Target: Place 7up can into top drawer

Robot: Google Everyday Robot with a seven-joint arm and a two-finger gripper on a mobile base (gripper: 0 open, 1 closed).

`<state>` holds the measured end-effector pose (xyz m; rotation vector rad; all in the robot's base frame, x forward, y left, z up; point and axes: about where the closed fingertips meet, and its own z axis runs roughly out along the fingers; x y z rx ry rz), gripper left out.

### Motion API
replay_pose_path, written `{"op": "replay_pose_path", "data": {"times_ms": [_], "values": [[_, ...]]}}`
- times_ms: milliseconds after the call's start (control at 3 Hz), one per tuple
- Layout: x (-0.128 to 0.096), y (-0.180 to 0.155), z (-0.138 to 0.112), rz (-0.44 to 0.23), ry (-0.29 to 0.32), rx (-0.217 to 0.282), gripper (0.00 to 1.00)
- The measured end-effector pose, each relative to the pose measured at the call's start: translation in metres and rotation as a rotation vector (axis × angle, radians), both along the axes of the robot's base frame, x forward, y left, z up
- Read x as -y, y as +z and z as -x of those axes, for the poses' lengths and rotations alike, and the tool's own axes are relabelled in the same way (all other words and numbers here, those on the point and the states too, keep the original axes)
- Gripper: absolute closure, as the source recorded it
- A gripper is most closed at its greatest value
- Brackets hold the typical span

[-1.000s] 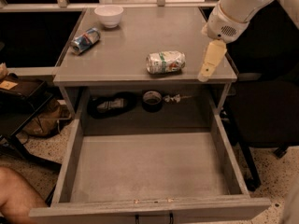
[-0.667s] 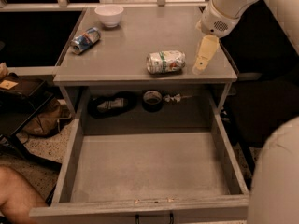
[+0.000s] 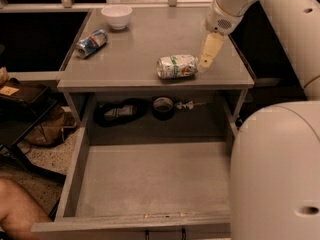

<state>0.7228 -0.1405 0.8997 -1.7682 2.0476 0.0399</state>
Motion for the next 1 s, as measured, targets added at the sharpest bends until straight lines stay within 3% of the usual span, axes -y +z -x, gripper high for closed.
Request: {"op": "replay_pose_path", "data": {"times_ms": [1000], "values": [[-0.023, -0.032, -0.025, -0.056, 0.038, -0.046, 0.0]]}}
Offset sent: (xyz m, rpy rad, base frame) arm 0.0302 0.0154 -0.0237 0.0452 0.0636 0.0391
